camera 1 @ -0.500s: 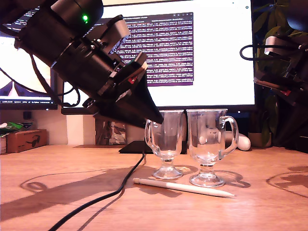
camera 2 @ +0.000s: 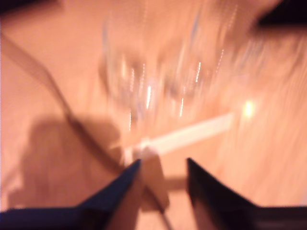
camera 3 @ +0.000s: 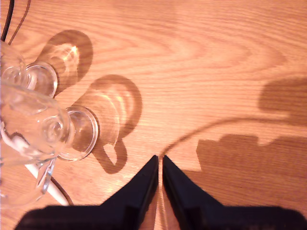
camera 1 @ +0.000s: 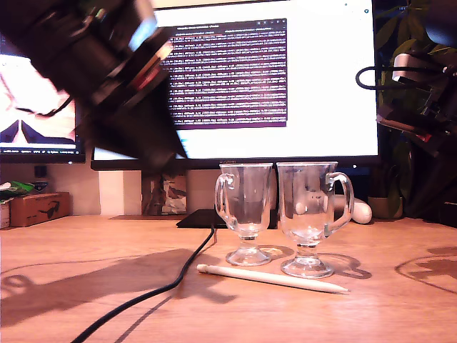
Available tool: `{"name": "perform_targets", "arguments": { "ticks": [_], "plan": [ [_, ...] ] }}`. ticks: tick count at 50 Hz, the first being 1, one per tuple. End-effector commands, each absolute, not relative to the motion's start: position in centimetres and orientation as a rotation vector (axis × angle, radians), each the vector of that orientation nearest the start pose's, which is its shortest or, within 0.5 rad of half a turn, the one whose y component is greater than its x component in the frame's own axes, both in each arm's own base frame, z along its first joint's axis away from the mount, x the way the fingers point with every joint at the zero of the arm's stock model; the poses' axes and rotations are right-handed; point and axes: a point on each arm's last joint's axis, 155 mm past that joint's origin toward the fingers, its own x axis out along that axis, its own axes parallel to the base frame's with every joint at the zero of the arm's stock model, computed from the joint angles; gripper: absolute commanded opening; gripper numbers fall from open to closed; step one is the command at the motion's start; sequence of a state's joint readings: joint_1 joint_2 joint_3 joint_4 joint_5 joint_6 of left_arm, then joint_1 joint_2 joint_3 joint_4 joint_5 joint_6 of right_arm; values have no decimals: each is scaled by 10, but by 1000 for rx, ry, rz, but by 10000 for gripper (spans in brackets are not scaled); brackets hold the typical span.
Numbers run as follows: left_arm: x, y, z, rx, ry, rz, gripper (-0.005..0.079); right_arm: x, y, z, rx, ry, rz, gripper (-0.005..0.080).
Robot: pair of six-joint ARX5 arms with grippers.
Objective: Pick the small glass cups in front of you with each of your hands, and place them behind the white pen
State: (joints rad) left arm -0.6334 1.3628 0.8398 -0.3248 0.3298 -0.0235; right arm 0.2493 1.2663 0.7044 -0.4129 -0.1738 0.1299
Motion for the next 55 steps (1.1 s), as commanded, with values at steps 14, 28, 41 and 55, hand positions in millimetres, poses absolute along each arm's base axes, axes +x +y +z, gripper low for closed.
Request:
{"name": "perform_targets", "arguments": {
  "ticks": [14,28,41,55],
  "plan": [
    [295,-227,100,162,864,-662,-21,326,81,79,27,914,178,-11],
    [318,-181,85,128,812,-500,-21,338,62,87,-4,837,143,-11],
    [324,-125,76,59,743,-362,-21,341,30,89,20,756,38,-11],
    [318,-69,72,-5,670,-216,-21,334,22,87,38,662,21,-11]
  ]
}}
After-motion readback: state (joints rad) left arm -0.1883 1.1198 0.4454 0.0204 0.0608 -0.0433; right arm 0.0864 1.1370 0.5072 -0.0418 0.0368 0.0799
